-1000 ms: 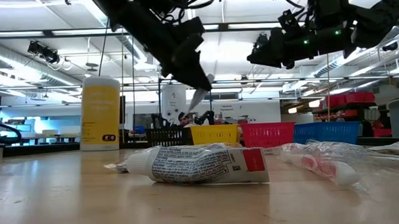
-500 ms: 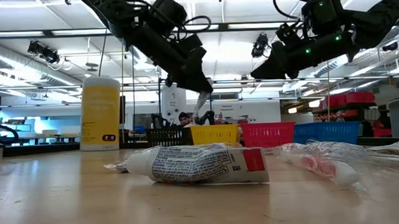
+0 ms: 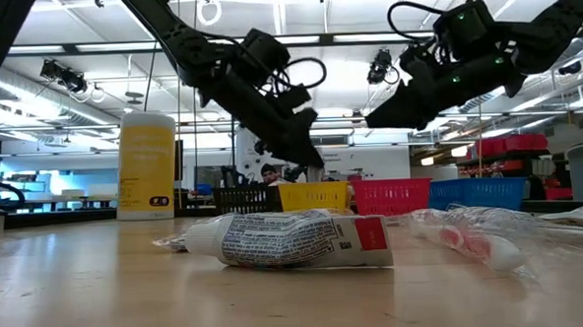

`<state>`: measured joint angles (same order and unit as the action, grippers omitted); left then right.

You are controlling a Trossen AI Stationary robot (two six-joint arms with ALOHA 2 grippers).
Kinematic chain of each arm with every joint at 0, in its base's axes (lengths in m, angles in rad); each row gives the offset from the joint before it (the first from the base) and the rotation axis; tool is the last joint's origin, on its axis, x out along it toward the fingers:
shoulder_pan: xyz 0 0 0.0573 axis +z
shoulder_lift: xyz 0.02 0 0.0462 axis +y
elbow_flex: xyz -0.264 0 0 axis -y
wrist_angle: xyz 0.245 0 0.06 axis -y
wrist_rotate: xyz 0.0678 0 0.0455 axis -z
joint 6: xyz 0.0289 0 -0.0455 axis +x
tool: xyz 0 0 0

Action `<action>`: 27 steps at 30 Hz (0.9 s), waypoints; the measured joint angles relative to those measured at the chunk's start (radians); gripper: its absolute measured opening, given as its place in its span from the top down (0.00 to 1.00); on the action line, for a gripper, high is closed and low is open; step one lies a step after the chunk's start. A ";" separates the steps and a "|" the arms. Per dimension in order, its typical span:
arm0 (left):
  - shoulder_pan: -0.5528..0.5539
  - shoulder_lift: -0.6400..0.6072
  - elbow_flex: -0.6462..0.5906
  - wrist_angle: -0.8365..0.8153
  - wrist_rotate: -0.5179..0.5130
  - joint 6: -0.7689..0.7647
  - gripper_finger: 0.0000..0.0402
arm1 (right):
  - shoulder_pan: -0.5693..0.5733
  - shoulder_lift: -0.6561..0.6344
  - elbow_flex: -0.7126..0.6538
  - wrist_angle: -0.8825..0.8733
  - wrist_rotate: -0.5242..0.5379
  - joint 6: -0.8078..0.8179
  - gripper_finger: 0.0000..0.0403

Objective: Pick & Place Travel size toiletries
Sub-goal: Put the white toothpaste into the yellow bin, then put the silver nail cutter into the red bin

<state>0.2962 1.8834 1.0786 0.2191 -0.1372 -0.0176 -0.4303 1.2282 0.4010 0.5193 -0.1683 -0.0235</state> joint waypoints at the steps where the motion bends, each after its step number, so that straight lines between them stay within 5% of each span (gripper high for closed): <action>1: 0.001 0.011 0.001 0.008 -0.002 0.000 0.69 | 0.001 0.000 0.000 -0.009 -0.021 -0.001 0.66; 15: 0.001 -0.039 0.001 -0.020 -0.025 0.015 0.45 | 0.175 0.004 0.000 -0.047 -0.130 0.004 0.66; 27: -0.016 -0.498 -0.029 -0.488 -0.037 -0.052 0.47 | 0.519 0.005 0.084 -0.278 0.075 0.163 0.66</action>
<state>0.2797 1.3849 1.0495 -0.2686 -0.1740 -0.0700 0.0888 1.2327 0.4848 0.2415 -0.0936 0.1394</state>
